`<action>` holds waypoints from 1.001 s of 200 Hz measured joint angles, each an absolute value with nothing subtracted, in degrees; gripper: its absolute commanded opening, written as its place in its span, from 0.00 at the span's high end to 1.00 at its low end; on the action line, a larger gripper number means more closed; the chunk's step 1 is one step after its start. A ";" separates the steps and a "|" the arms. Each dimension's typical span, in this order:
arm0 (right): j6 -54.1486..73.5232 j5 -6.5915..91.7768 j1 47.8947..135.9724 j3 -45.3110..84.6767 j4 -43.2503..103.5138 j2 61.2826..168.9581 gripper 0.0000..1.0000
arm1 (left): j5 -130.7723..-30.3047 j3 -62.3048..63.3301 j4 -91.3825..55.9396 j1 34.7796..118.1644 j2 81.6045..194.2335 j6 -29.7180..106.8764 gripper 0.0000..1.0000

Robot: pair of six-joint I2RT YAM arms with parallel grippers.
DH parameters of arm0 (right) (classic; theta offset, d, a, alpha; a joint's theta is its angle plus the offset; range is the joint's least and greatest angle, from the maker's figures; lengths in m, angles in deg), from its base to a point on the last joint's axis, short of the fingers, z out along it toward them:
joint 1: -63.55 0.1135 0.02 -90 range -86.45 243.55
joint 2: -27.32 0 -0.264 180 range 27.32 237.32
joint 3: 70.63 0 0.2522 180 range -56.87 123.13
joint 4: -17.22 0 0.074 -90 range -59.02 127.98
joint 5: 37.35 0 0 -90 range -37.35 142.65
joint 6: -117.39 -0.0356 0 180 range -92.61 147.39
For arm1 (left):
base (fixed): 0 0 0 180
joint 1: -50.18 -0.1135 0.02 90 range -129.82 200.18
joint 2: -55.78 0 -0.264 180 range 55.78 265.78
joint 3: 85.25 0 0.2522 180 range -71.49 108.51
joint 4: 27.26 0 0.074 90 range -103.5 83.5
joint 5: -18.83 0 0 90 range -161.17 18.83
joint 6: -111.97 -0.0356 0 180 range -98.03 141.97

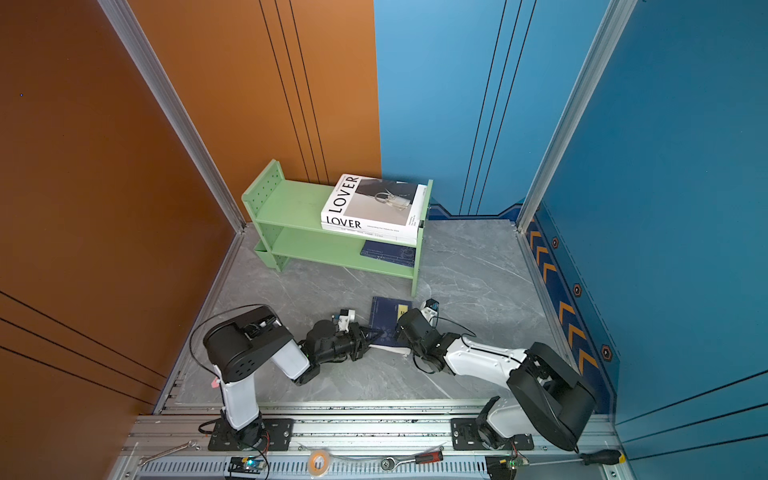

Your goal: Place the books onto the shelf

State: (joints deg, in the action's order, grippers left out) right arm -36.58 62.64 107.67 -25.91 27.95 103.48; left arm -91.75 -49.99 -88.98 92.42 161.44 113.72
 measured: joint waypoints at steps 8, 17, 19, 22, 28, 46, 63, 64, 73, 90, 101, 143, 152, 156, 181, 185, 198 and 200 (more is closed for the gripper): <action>-36.56 61.97 106.97 -26.11 27.93 101.80 0.23 | -91.75 -50.06 -87.56 92.03 159.35 113.35 0.96; -36.53 61.25 106.10 -26.30 27.85 99.94 0.22 | -91.77 -50.06 -85.99 91.52 156.85 112.93 0.96; -36.58 61.11 105.90 -26.37 27.85 99.48 0.22 | -91.77 -50.06 -85.66 91.37 156.22 112.78 0.96; -36.62 60.85 105.55 -26.52 27.82 98.85 0.21 | -91.77 -50.06 -85.12 91.24 155.48 112.65 0.97; -36.69 60.15 104.85 -26.85 27.80 97.62 0.21 | -91.81 -50.06 -83.96 90.87 153.82 112.32 0.97; -36.95 58.51 102.55 -28.20 27.80 93.71 0.19 | -92.07 -50.06 -79.83 89.60 148.48 111.23 0.98; -37.15 57.27 100.98 -29.47 27.87 89.88 0.15 | -92.47 -50.06 -73.47 88.38 142.36 109.56 0.98; -37.17 57.09 100.92 -29.58 27.89 89.49 0.14 | -92.49 -50.06 -73.20 88.36 142.10 109.50 0.98; -37.41 56.59 100.59 -30.08 27.93 87.17 0.11 | -92.58 -50.01 -69.05 87.90 138.45 107.97 0.98; -37.58 55.28 100.15 -30.63 27.93 82.76 0.08 | -92.69 -49.05 -58.67 87.28 131.04 104.80 0.98; -37.98 54.36 99.91 -30.74 27.65 80.38 0.07 | -92.66 -47.76 -51.70 87.11 126.12 102.29 0.98; -39.86 49.92 99.76 -32.64 21.64 76.86 0.08 | -92.18 -44.96 -36.18 84.12 112.79 97.32 0.98; -40.47 49.25 100.17 -33.01 19.80 77.10 0.08 | -91.92 -44.99 -34.82 83.35 111.59 97.17 0.99; -40.62 48.96 100.46 -33.06 19.17 77.30 0.08 | -91.81 -45.03 -34.50 83.09 111.26 97.19 0.99; -41.47 47.83 103.52 -32.93 14.78 79.66 0.08 | -90.96 -45.69 -33.71 81.62 110.43 97.43 0.98; -41.54 47.80 104.19 -32.86 14.12 80.31 0.08 | -90.85 -45.84 -33.75 81.54 110.41 97.43 0.99; -42.15 47.43 106.07 -32.69 12.09 82.45 0.09 | -90.30 -46.45 -33.75 81.19 110.12 97.89 0.99; -42.19 47.32 106.36 -32.66 11.72 82.91 0.09 | -90.17 -46.54 -33.77 81.19 110.06 97.91 0.99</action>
State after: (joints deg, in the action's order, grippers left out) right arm -42.19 47.32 106.36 -32.66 11.72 82.91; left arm -90.17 -46.54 -33.77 81.19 110.06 97.91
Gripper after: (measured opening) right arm 0.915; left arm 0.109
